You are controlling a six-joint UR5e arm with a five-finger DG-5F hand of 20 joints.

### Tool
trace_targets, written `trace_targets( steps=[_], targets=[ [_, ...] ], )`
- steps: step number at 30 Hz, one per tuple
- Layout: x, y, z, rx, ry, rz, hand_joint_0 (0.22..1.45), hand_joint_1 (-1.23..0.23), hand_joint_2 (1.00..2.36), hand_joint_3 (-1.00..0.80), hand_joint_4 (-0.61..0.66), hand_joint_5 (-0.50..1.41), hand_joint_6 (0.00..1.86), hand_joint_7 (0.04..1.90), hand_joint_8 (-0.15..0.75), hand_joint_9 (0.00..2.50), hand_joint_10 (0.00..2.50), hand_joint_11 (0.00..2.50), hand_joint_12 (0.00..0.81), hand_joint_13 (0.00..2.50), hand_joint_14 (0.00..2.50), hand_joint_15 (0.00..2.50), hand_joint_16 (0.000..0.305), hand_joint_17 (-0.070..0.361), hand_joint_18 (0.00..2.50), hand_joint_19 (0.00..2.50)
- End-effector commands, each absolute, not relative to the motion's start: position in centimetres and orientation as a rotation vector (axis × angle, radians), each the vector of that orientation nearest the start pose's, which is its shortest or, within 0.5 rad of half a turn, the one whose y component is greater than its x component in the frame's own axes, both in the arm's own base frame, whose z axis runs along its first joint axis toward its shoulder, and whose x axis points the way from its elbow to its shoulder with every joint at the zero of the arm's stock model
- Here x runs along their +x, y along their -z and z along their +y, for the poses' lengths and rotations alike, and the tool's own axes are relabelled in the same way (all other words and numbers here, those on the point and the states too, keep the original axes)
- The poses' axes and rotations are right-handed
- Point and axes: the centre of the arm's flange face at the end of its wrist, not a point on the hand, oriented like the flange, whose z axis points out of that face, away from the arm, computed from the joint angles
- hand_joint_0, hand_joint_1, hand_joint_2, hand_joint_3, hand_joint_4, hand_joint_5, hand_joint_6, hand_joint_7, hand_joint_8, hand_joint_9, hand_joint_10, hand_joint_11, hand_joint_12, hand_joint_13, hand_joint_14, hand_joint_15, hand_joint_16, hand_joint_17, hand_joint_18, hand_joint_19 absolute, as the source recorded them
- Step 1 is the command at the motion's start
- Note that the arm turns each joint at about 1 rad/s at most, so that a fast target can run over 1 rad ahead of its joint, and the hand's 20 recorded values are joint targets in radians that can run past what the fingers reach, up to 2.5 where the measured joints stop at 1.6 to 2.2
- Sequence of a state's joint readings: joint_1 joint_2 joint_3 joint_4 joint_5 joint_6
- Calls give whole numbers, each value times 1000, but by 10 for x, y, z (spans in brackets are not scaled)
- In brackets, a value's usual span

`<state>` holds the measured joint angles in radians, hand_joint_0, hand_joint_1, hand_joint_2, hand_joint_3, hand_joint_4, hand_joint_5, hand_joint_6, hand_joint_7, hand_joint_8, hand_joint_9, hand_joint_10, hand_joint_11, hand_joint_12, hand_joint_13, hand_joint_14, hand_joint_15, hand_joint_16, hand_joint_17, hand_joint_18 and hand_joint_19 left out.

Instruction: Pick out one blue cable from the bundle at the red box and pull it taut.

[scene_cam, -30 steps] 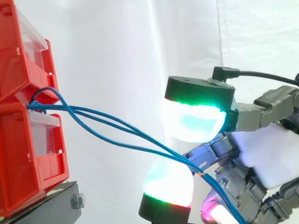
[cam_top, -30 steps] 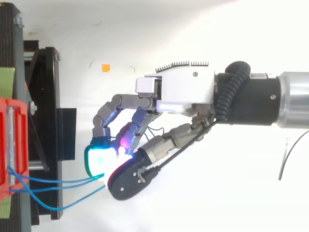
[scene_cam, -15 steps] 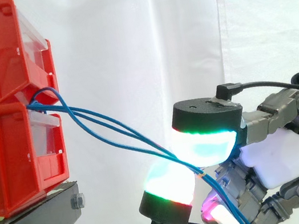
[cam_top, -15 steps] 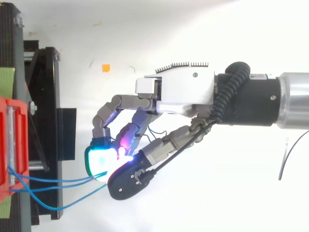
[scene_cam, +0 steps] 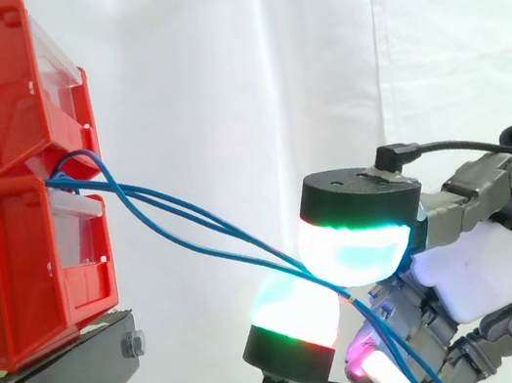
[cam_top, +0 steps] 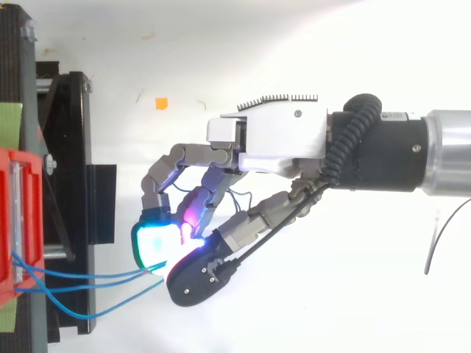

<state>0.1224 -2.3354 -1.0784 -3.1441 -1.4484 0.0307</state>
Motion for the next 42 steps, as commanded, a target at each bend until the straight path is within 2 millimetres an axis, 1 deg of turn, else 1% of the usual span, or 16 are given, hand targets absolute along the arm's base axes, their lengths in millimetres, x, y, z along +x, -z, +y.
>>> trace_targets(
  steps=[1, 9, 13, 15, 17, 18, 19, 27, 34, 38, 42],
  targets=[
    [752, -241, -54, 1407, -1061, 1406, 780, -879, 1006, -439, -191, -154, 935, 1108, 281, 1133, 22, 600, 204, 734, 10, 264, 31, 69, 734, 385],
    [748, -242, -54, 1459, -1059, 1418, 779, -877, 1003, -458, -194, -152, 939, 1104, 283, 1140, 22, 601, 198, 742, 10, 262, 30, 68, 745, 381],
    [746, -249, -53, 1467, -1064, 1425, 775, -875, 1003, -462, -191, -152, 940, 1101, 285, 1148, 22, 606, 197, 747, 10, 257, 30, 68, 749, 375],
    [743, -258, -54, 1465, -1066, 1425, 774, -874, 1003, -463, -190, -152, 940, 1100, 285, 1151, 20, 604, 196, 746, 10, 259, 30, 68, 749, 377],
    [742, -265, -55, 1462, -1071, 1421, 773, -876, 1003, -462, -192, -152, 941, 1092, 283, 1149, 22, 599, 196, 745, 10, 262, 30, 67, 747, 374],
    [742, -265, -55, 1463, -1070, 1422, 772, -876, 1004, -462, -190, -152, 941, 1091, 281, 1148, 23, 609, 195, 745, 10, 256, 30, 67, 747, 374],
    [741, -270, -55, 1461, -1071, 1418, 772, -873, 1003, -466, -183, -152, 941, 1087, 284, 1149, 22, 607, 195, 743, 10, 255, 30, 67, 746, 381],
    [740, -280, -53, 1452, -1078, 1415, 739, -851, 1004, -464, -149, -147, 938, 1091, 287, 1162, 20, 601, 190, 746, 10, 253, 29, 66, 745, 373],
    [744, -292, -52, 1436, -1091, 1401, 689, -806, 1001, -488, -92, -138, 935, 1067, 294, 1186, 20, 594, 184, 749, 10, 264, 28, 64, 727, 394],
    [744, -294, -53, 1442, -1082, 1410, 644, -742, 1000, -500, -65, -132, 932, 1061, 300, 1200, 19, 586, 175, 747, 10, 267, 27, 60, 686, 409],
    [742, -295, -53, 1448, -1078, 1415, 614, -672, 1000, -500, -68, -129, 929, 1045, 304, 1200, 19, 590, 169, 738, 10, 272, 26, 58, 651, 421]
  ],
)
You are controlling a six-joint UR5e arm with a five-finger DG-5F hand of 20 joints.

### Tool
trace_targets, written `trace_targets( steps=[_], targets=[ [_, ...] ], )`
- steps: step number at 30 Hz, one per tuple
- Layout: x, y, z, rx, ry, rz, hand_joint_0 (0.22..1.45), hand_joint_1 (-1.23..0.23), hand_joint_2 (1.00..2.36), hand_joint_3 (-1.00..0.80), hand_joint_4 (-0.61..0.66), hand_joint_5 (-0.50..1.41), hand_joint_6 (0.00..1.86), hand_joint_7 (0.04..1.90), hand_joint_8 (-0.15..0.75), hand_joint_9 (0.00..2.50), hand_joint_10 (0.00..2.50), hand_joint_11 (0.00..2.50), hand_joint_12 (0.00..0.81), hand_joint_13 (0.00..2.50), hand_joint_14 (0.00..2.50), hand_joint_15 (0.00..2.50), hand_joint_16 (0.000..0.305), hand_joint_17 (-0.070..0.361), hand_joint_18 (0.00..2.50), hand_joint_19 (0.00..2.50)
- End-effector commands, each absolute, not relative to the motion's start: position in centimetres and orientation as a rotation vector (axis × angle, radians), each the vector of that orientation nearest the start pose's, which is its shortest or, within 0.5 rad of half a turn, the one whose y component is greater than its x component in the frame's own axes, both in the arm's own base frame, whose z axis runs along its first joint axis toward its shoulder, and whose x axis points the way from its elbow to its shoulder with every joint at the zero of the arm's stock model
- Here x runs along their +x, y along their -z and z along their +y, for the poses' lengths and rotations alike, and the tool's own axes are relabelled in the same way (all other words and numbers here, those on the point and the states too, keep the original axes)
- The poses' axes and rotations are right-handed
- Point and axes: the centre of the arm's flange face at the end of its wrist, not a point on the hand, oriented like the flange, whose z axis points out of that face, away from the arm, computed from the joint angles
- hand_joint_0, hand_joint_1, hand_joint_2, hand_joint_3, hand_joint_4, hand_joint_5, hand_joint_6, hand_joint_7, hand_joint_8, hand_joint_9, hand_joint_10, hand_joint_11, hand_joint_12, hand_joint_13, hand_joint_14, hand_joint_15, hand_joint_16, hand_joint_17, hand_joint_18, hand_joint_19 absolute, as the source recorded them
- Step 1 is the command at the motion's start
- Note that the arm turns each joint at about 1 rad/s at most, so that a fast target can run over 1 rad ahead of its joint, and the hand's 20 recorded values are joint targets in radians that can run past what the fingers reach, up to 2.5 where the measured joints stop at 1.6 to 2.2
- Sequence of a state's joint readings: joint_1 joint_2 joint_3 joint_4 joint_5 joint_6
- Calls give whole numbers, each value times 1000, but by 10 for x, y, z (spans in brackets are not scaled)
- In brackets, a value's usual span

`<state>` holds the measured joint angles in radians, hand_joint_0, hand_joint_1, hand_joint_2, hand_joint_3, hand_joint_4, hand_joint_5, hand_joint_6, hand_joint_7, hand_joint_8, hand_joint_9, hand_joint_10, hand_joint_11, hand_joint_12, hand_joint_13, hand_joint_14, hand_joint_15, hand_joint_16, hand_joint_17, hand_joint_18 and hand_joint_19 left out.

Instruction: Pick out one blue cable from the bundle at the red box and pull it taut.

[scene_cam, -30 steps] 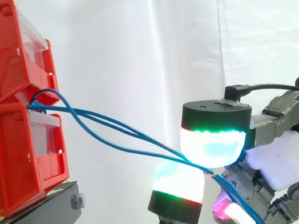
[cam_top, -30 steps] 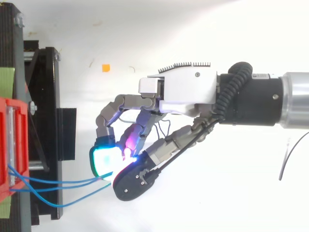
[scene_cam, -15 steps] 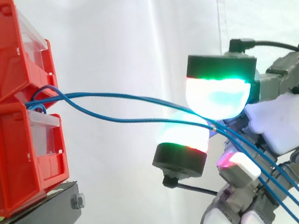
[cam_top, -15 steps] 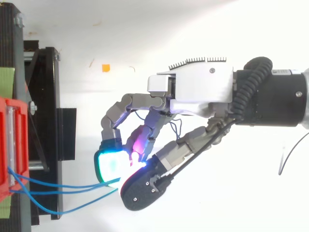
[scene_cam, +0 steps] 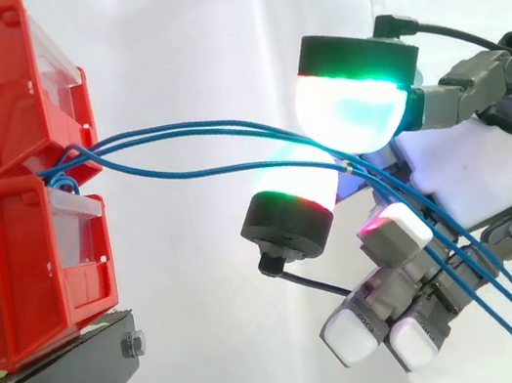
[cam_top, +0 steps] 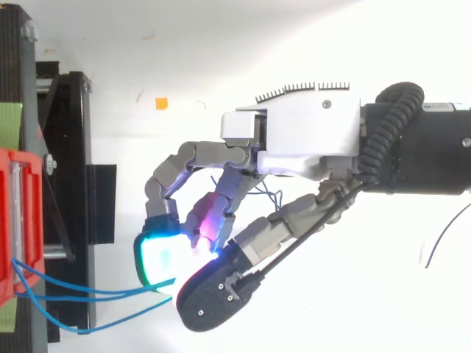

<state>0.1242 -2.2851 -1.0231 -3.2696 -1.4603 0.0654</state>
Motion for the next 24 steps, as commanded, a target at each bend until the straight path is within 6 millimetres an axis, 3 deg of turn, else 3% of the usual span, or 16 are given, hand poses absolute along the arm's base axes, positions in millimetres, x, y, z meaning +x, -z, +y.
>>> trace_targets(
  steps=[1, 24],
  targets=[
    [742, -294, -52, 1452, -1074, 1422, 609, -642, 1000, -500, -68, -126, 923, 1035, 299, 1202, 21, 590, 166, 733, 11, 278, 26, 58, 639, 434],
    [741, -293, -52, 1451, -1063, 1425, 600, -508, 1017, -279, 60, -92, 832, 990, 303, 1209, 21, 569, 157, 682, 11, 287, 24, 55, 519, 462]
  ],
)
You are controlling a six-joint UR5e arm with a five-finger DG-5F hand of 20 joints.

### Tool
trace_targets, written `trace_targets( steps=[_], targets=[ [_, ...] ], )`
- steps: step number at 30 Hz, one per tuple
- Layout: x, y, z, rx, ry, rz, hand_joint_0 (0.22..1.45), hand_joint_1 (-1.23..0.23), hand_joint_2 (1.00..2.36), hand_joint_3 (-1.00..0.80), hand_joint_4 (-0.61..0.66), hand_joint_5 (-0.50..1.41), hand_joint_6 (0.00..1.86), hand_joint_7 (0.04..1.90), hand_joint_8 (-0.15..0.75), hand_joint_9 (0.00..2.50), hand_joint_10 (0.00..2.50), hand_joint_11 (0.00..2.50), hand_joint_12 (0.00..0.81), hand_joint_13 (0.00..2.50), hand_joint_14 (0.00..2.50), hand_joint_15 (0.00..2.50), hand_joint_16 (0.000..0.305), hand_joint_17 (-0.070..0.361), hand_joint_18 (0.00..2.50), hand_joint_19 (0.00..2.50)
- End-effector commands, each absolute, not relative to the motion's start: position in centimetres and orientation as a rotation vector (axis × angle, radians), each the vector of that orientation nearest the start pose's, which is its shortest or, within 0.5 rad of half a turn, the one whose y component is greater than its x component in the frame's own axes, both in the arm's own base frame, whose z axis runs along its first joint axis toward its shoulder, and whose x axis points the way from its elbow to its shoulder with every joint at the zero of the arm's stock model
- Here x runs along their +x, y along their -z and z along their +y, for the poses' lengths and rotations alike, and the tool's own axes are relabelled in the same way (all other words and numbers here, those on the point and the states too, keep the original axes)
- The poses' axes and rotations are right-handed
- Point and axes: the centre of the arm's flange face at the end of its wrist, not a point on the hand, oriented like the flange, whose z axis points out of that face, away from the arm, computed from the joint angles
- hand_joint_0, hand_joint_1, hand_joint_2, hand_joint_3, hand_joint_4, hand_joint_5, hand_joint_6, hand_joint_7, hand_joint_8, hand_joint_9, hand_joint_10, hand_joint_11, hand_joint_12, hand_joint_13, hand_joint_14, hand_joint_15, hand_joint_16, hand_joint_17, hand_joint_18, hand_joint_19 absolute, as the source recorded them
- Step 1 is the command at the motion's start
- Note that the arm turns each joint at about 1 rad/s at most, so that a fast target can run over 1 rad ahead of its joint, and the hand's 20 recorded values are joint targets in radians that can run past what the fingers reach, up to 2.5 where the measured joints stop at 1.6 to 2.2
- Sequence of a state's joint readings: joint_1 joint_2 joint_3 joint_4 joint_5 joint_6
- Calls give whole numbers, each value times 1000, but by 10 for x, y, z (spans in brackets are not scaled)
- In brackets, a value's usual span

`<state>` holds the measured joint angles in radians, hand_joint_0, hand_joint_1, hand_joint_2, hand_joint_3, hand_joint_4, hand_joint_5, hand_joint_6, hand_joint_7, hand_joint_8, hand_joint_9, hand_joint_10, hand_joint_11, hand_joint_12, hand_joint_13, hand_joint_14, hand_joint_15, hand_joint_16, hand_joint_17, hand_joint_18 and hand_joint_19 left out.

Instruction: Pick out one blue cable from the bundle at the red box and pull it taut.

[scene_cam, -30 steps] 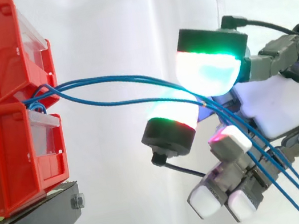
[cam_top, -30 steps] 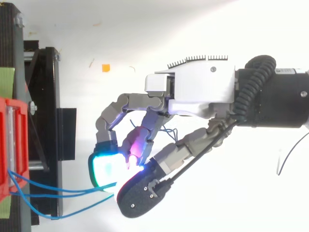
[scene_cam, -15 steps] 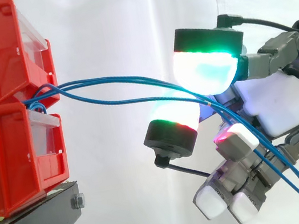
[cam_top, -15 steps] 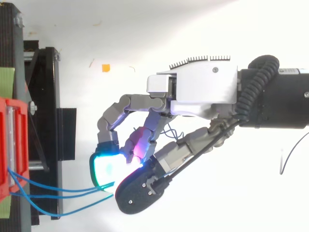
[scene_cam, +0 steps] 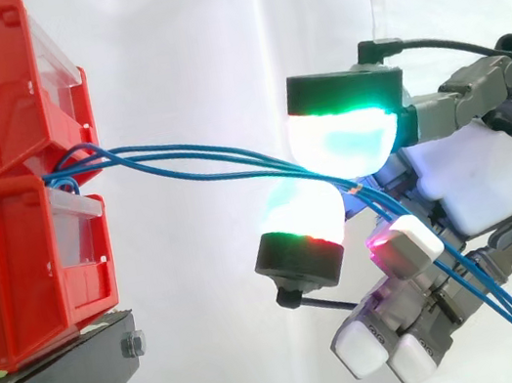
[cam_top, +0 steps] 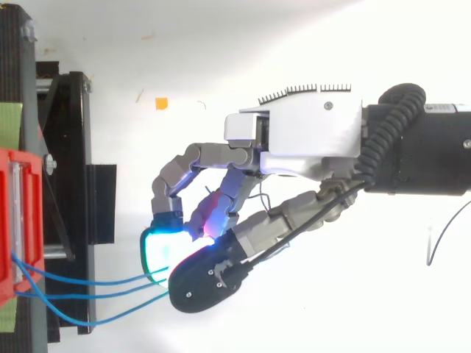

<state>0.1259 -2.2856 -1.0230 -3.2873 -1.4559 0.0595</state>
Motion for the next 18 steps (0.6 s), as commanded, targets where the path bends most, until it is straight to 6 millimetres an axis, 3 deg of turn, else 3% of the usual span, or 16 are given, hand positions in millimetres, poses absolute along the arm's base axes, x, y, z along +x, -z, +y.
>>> trace_targets(
  steps=[1, 18],
  targets=[
    [741, -293, -52, 1450, -1062, 1426, 600, -506, 1017, -275, 57, -92, 829, 1000, 299, 1214, 19, 569, 157, 680, 11, 287, 24, 55, 516, 473],
    [741, -293, -51, 1448, -1064, 1426, 604, -483, 1015, -323, 64, -91, 805, 1074, 310, 1216, 21, 574, 151, 679, 11, 290, 23, 53, 503, 464]
  ],
)
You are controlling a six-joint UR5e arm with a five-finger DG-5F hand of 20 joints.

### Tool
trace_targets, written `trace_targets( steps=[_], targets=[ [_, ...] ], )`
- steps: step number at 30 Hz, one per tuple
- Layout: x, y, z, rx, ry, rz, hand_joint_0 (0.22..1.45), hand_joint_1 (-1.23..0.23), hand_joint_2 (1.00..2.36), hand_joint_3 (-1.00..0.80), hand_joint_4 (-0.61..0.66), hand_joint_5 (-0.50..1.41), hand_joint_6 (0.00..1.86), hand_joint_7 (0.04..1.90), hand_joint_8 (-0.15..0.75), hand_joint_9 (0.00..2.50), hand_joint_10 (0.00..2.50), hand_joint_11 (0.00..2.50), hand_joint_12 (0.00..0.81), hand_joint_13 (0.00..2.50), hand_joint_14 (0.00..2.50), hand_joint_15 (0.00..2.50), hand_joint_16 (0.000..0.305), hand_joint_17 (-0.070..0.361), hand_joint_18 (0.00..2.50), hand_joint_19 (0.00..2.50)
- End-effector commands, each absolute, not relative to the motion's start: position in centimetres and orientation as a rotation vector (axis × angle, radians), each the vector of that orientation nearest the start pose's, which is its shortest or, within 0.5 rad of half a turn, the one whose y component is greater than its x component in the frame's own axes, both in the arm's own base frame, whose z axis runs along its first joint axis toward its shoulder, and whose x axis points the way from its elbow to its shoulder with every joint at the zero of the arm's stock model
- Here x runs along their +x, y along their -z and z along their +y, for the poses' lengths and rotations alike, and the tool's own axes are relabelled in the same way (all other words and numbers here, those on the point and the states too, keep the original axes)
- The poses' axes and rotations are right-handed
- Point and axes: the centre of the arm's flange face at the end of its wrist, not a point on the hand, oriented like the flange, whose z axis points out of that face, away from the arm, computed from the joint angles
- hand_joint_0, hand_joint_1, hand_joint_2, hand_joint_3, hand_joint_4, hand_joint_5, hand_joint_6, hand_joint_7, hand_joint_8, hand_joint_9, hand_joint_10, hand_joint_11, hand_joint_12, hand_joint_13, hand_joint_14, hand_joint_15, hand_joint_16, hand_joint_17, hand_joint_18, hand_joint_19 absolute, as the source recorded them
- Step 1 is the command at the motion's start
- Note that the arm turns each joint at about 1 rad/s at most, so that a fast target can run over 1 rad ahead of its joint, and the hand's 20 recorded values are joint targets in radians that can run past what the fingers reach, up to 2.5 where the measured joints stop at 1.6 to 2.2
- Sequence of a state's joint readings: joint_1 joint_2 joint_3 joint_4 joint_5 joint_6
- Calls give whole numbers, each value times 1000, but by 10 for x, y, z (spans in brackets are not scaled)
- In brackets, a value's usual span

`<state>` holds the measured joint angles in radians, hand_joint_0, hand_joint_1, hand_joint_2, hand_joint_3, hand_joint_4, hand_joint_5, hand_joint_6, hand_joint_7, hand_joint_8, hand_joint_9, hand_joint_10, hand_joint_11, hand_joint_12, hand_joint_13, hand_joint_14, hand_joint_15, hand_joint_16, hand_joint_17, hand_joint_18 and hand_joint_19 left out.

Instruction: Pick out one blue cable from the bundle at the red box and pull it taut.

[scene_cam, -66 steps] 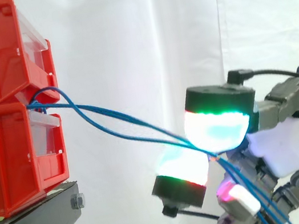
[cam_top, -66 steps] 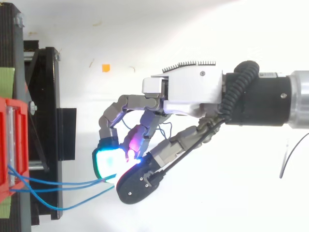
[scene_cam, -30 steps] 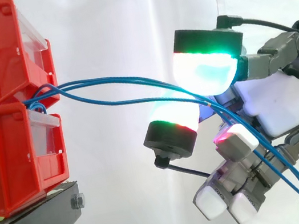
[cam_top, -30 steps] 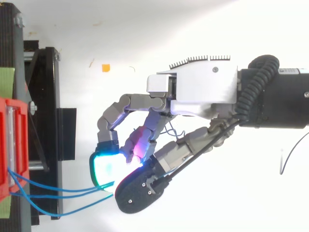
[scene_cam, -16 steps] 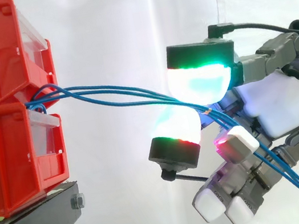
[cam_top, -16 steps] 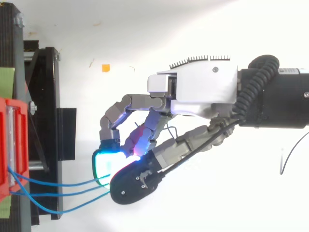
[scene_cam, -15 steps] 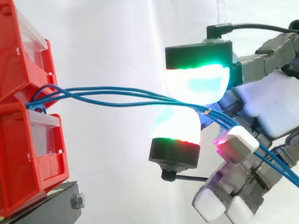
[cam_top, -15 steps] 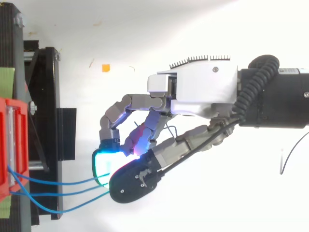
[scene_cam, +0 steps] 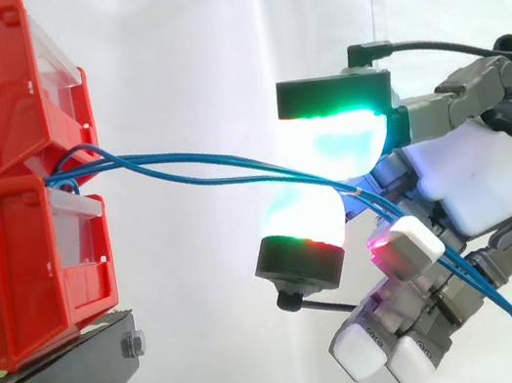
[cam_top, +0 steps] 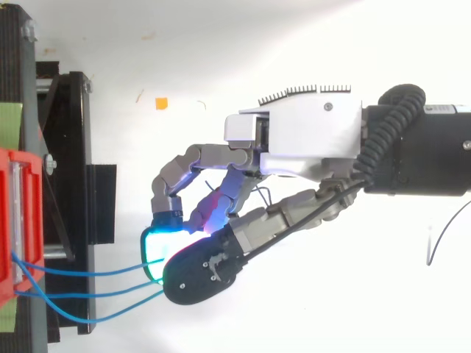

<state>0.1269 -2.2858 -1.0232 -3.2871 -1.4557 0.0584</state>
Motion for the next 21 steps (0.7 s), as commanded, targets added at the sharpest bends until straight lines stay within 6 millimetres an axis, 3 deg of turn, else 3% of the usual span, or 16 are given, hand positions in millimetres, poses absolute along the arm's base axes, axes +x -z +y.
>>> trace_targets(
  steps=[1, 7, 9, 14, 21],
  targets=[
    [741, -293, -51, 1448, -1064, 1426, 602, -491, 1014, -323, 58, -91, 805, 1067, 312, 1217, 20, 573, 153, 680, 10, 287, 24, 53, 503, 463],
    [741, -293, -51, 1449, -1065, 1426, 577, -629, 1008, -406, 50, -99, 815, 1068, 309, 1223, 19, 572, 157, 688, 10, 283, 24, 55, 536, 450],
    [741, -293, -51, 1449, -1065, 1426, 569, -623, 1005, -438, 52, -99, 816, 1072, 308, 1224, 20, 584, 158, 692, 10, 285, 24, 55, 541, 448],
    [741, -293, -51, 1451, -1063, 1426, 540, -450, 1000, -500, 53, -88, 787, 1042, 311, 1244, 19, 569, 159, 703, 10, 278, 25, 57, 548, 446],
    [741, -292, -50, 1451, -1063, 1428, 517, -463, 1000, -500, 57, -82, 760, 1066, 319, 1245, 21, 565, 167, 713, 9, 273, 26, 59, 549, 435]
  ],
)
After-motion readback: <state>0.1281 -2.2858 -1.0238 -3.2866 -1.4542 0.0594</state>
